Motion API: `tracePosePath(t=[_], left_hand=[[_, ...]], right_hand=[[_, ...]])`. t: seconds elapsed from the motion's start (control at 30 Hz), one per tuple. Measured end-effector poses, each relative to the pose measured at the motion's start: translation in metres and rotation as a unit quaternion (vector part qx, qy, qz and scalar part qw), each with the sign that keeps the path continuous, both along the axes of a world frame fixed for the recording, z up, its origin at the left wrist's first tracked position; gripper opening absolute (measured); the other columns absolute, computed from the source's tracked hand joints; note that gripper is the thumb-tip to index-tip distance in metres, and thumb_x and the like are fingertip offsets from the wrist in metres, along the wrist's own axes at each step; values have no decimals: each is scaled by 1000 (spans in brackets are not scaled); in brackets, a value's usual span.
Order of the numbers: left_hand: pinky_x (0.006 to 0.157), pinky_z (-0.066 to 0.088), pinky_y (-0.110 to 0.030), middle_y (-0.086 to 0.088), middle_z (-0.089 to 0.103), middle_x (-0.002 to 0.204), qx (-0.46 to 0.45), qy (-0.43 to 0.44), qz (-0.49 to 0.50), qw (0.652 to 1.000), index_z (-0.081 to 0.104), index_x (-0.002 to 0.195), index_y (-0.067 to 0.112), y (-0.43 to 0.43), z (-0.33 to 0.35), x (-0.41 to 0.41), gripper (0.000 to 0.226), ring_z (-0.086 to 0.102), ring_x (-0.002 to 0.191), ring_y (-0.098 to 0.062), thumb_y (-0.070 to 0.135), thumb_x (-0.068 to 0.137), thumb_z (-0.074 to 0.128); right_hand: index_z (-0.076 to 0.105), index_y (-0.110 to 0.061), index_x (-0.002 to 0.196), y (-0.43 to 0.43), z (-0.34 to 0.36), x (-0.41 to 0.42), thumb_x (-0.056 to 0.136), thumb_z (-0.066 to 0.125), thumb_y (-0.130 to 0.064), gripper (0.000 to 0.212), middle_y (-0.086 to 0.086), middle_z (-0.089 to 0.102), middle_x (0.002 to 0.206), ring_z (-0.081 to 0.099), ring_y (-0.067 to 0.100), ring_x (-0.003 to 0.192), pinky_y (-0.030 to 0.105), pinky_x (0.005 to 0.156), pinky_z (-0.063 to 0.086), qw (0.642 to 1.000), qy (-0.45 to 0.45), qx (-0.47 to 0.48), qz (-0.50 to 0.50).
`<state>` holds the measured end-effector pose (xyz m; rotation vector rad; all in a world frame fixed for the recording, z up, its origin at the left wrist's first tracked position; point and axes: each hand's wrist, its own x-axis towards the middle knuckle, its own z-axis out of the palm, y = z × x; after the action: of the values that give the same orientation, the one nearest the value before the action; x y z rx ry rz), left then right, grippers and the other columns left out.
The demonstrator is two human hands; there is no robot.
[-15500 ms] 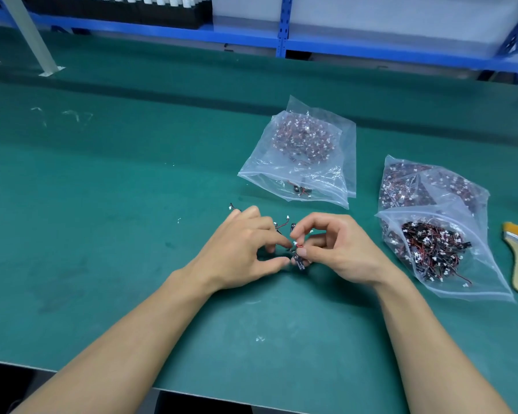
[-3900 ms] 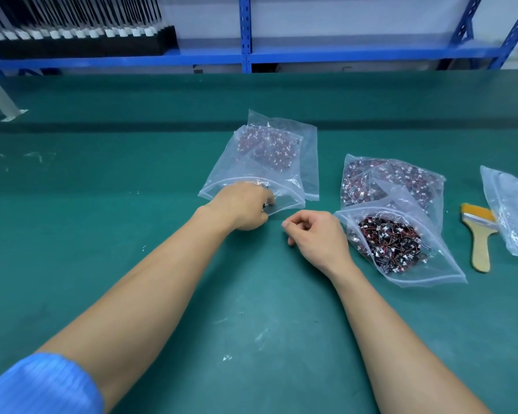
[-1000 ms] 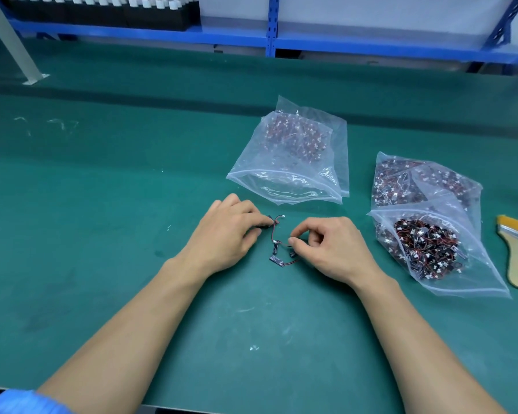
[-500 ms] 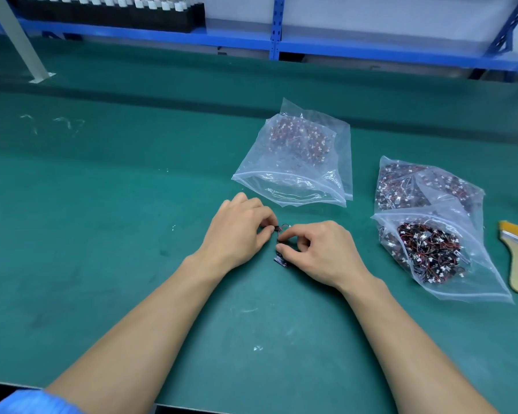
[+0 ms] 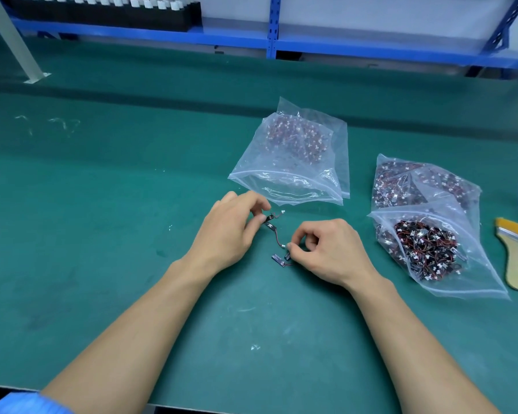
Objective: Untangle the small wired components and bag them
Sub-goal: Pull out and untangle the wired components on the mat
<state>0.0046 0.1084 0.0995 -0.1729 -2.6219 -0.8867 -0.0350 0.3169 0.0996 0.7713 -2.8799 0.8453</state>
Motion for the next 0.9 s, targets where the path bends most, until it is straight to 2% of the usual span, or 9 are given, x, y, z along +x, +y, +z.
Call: tracePosePath(t=[0.1, 0.17, 0.27, 0.4, 0.47, 0.57, 0.63, 0.8, 0.9], left_hand=[[71, 36, -22, 26, 57, 90, 55, 3, 25, 998, 52, 96, 36, -2, 0, 5, 16, 44, 87, 4, 20, 96, 57], [73, 38, -25, 23, 59, 88, 46, 4, 46, 998, 54, 92, 34, -3, 0, 6, 15, 44, 86, 0, 18, 94, 57], [83, 40, -36, 15, 64, 84, -29, -20, 89, 995, 61, 91, 30, -1, 0, 6, 14, 45, 86, -14, 17, 91, 56], [88, 39, -36, 14, 66, 80, -81, -44, 106, 990, 67, 94, 31, 0, 0, 4, 14, 47, 87, -17, 22, 90, 56], [87, 39, -36, 16, 66, 79, -76, -43, 105, 991, 67, 95, 32, 0, 0, 4, 13, 47, 87, -15, 24, 91, 57], [80, 39, -33, 21, 65, 77, -19, -23, 100, 995, 65, 92, 33, -1, -1, 5, 9, 46, 85, -10, 24, 92, 61], [75, 36, -29, 26, 62, 79, 22, -5, 70, 997, 62, 92, 32, -2, -1, 6, 9, 44, 84, -4, 23, 92, 64], [69, 30, -19, 36, 53, 90, 33, 15, -32, 999, 53, 90, 29, 1, 1, 10, 17, 44, 84, 4, 23, 92, 68], [67, 30, -19, 22, 54, 86, 33, -2, -54, 998, 47, 88, 36, 3, 0, 10, 23, 44, 83, -5, 26, 93, 67]], right_hand=[[54, -38, 58, 1, -1, -1, 77, 72, -36, 27, -24, 53, 58, 49, 6, 59, 25, 56, 36, 1000, -2, 2, -7], [55, -38, 59, 0, -2, -1, 77, 73, -38, 25, -24, 53, 57, 49, 6, 58, 25, 56, 35, 1000, -4, 3, -8], [63, -37, 69, -2, -2, -1, 78, 74, -43, 15, -24, 52, 58, 49, 5, 58, 25, 56, 37, 1000, 3, -4, -10], [73, -38, 85, -8, -1, 0, 80, 73, -49, 12, -28, 52, 58, 48, 2, 57, 26, 56, 33, 1000, 8, 9, 12], [75, -39, 86, -10, -1, 0, 82, 72, -47, 9, -22, 52, 53, 46, 0, 57, 27, 57, 32, 1000, 4, 18, 13], [75, -38, 84, -10, -3, -1, 83, 72, -40, 4, -16, 50, 48, 46, 0, 57, 27, 59, 34, 1000, 7, 15, -1], [73, -38, 86, -8, -5, -2, 81, 74, -42, 7, -21, 53, 54, 48, 3, 57, 28, 59, 37, 1000, 9, -13, -15], [65, -41, 113, -8, -5, -4, 76, 66, -66, 45, -17, 62, 70, 56, 9, 61, 29, 62, 47, 991, -9, -131, -14], [72, -37, 98, -11, -5, -5, 80, 65, -59, 29, -18, 64, 74, 53, 10, 57, 31, 59, 44, 983, 1, -186, 12]])
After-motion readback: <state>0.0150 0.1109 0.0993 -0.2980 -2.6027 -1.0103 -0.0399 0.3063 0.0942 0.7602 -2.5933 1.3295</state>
